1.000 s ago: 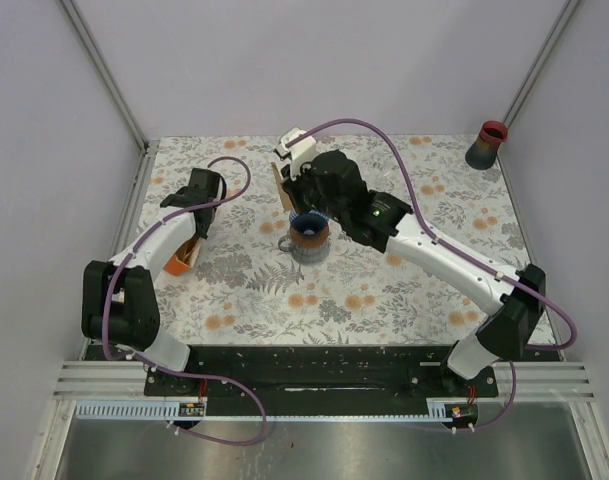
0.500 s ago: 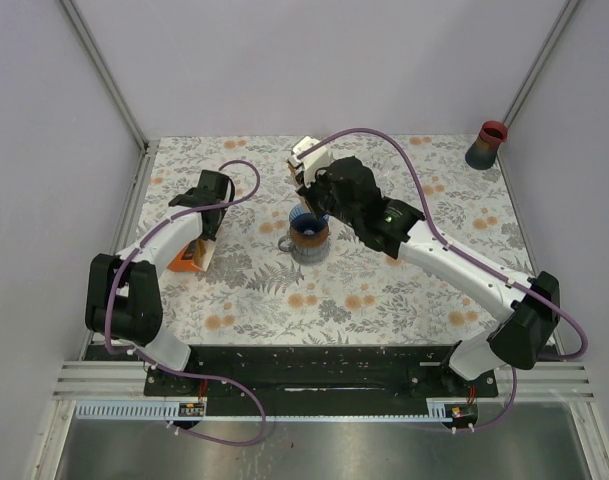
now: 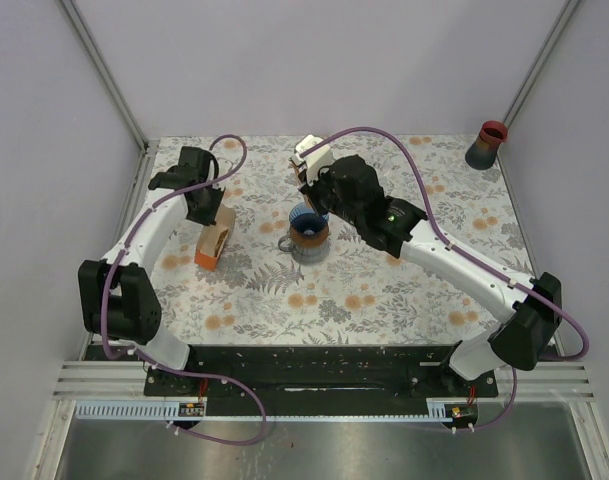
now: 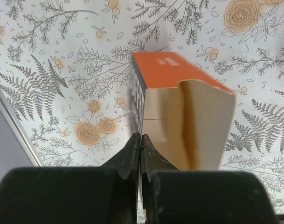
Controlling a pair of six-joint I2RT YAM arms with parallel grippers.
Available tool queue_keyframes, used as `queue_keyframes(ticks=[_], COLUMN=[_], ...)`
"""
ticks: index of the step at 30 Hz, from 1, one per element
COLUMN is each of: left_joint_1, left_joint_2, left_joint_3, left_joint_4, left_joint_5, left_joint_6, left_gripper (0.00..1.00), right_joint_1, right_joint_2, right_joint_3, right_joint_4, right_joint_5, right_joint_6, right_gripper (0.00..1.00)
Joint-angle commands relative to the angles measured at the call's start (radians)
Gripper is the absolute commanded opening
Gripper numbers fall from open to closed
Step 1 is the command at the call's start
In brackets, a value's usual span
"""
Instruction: Place the coffee filter in the dripper
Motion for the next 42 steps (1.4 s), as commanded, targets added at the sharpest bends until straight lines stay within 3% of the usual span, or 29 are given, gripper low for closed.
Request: queue_keyframes(ticks=[1, 9, 14, 18, 23, 27, 33, 42], left_joint_1=[0.021, 0.032, 0.050, 0.050, 0.050, 0.047, 0.006, -0.075], left_joint_2=[0.025, 0.095, 0.104, 0.063, 0.005, -0.023, 0.003, -0.018], left_joint_3=[0.031, 0.049, 0.069, 0.098, 0.200, 0.362, 0.614, 0.642], left_joint_4=[-0.061, -0.058, -0.059, -0.064, -0.095, -0.138, -0.257, -0.270], left_joint_5=[0.078, 0.075, 0.023, 0.037, 0.066, 0.171, 0.507, 0.754], left_joint_6=[-0.013, 0.000, 0.001, 0.006, -0.006, -0.069, -0.175, -0.225], left_gripper=[0.00, 0.00, 0.38, 0.59, 0.76, 0.84, 0.92, 0.90], right_joint_1=[-0.006, -0.010, -0.010, -0.011, -0.010, -0.010, -0.008, -0.006], right_joint_2=[-0.041, -0.039, -0.042, -0.044, -0.085, -0.157, -0.212, -0.280], right_joint_3=[0.003, 0.007, 0.004, 0.001, -0.054, -0.153, -0.244, -0.417], right_joint_4=[0.042, 0.034, 0.025, 0.025, 0.084, 0.210, 0.331, 0.604], right_joint_5=[0.021, 0.016, 0.016, 0.015, -0.078, -0.192, -0.287, -0.332], right_joint_6=[-0.011, -0.006, -0.009, -0.020, -0.073, -0.133, -0.299, -0.524], right_gripper=[0.00, 0.00, 0.00, 0.00, 0.00, 0.00, 0.00, 0.00])
